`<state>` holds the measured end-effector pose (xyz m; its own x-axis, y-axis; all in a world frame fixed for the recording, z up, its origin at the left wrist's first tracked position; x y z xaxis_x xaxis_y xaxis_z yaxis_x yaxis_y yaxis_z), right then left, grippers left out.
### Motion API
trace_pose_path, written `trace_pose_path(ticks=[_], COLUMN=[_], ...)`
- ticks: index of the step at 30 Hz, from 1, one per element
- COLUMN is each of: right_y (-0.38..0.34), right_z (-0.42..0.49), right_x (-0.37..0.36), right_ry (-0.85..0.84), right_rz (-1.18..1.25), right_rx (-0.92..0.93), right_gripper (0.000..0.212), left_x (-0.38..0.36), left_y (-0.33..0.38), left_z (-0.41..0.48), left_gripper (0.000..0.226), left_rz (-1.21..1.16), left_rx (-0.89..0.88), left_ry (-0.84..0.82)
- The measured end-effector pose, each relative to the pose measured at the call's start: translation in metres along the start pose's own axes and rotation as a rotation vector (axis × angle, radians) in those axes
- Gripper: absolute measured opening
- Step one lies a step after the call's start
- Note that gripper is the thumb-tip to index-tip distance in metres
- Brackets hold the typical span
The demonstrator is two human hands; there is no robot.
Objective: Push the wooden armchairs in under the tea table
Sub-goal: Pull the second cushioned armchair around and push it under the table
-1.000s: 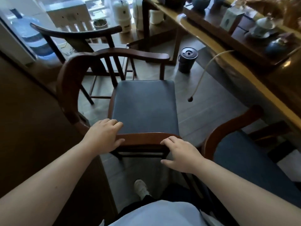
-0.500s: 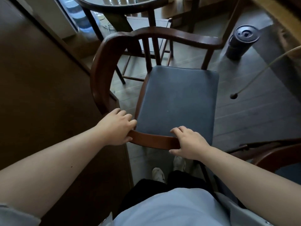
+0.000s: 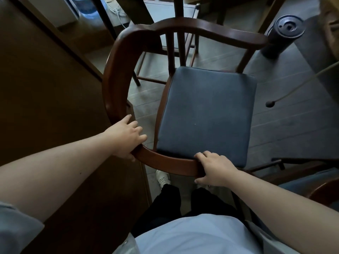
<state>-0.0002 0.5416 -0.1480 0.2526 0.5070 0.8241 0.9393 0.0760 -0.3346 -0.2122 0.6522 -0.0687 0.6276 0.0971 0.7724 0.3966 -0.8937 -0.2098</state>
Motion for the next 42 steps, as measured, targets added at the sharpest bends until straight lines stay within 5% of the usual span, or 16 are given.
trace_pose_path(ticks=[5, 13, 18, 35, 42], right_y=[0.001, 0.003, 0.013, 0.199, 0.213], right_z=[0.005, 0.017, 0.02, -0.028, -0.034], right_x=[-0.013, -0.014, -0.001, 0.057, 0.058], right_ry=[-0.048, -0.07, -0.196, -0.363, -0.368], right_rz=[-0.035, -0.026, -0.108, -0.239, -0.24], right_rx=[-0.079, -0.053, 0.071, -0.109, -0.109], right_gripper=[0.073, 0.047, 0.048, 0.057, 0.063], left_x=[-0.022, -0.037, -0.029, 0.071, 0.09], left_y=[-0.014, -0.021, -0.009, 0.125, 0.124], left_z=[0.01, 0.021, 0.024, 0.108, 0.107], left_gripper=[0.08, 0.05, 0.045, 0.026, 0.048], left_rz=[0.008, 0.101, 0.046, -0.129, -0.175], left_rx=[-0.064, -0.163, -0.144, -0.088, -0.163], left_ry=[-0.051, -0.04, 0.023, 0.233, 0.165])
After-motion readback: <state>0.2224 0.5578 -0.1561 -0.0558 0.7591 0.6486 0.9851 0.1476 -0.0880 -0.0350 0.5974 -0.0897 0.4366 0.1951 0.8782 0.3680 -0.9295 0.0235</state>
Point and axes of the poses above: each hand's wrist, its own z-axis towards the middle knuckle, its own x-axis out of the back of the hand, y = z × x, the point moved 8 cm from there along z, towards the middle knuckle, and after that the axes turned 14 degrees about y, right-handed, at the moved point
